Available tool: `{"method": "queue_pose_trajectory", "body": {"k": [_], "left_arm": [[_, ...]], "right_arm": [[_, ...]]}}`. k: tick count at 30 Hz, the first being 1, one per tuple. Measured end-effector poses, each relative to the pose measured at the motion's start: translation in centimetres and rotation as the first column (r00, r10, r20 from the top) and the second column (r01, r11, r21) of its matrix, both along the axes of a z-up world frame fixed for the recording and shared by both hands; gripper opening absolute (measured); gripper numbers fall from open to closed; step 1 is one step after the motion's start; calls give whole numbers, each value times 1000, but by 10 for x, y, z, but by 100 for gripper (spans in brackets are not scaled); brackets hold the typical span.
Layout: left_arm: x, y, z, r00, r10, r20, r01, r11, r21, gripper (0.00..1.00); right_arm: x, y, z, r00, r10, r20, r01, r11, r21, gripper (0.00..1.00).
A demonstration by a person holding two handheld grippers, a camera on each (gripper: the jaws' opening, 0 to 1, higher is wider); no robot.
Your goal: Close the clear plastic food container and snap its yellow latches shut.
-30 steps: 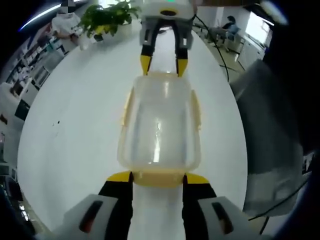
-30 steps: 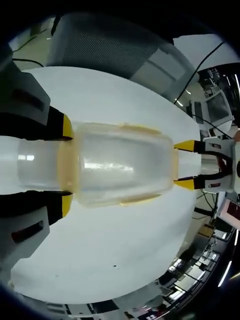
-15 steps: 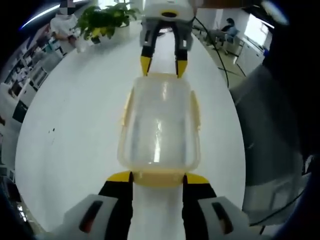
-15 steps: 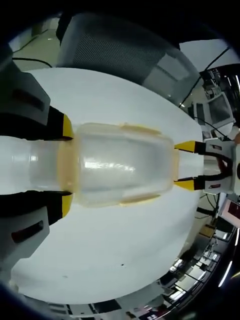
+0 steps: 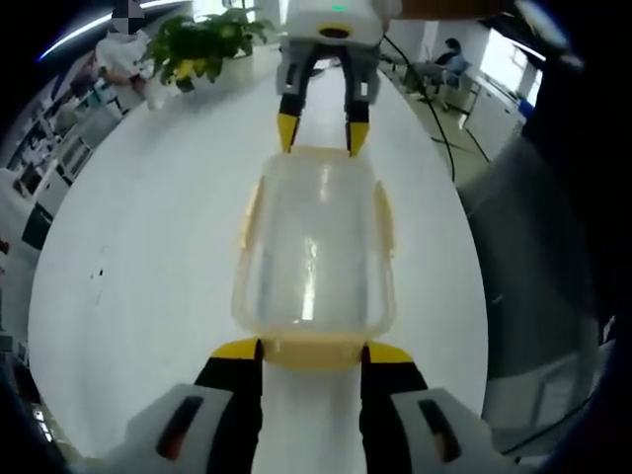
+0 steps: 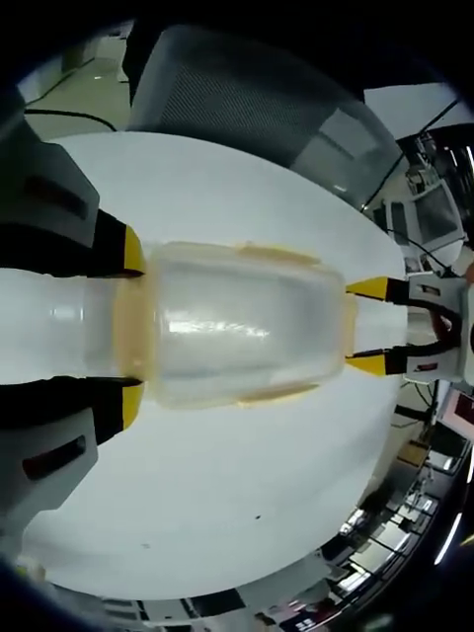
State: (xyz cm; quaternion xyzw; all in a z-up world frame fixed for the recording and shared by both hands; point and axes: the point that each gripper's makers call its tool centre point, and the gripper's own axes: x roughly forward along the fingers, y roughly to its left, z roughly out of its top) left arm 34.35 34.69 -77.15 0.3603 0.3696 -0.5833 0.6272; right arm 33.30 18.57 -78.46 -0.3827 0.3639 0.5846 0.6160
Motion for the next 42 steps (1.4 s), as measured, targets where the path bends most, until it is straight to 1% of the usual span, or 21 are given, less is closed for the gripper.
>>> {"method": "queue_pose_trajectory", "body": {"k": [11,21,27,34,37,42], "left_arm": [[-1,-26,-1,1000,-6,-9,6,999,-38,32],[-2,-42,-4,1000,-10,-14,10,999,-49,33],[0,-53,-6,1000,-23,-4,23,999,-46,32],[1,-60,0,1000,-31,5,31,998,-50,32],[0,-64,1,1000,-25,5,26,998,-51,32],[-1,-70,-1,1000,-11,1,11,998,-58,32]], "right_arm": [[-2,-25,-1,1000,-12,1,12,1000,-12,35],[-4,-42,-2,1000,-9,4,9,1000,-29,35],[-3,-52,-1,1000,-26,13,27,1000,-13,35],[-2,-60,0,999,-27,20,28,1000,-5,35],[-2,-63,1,999,-24,24,24,1000,1,35],[0,-69,3,999,-5,31,6,1000,-13,35]]}}
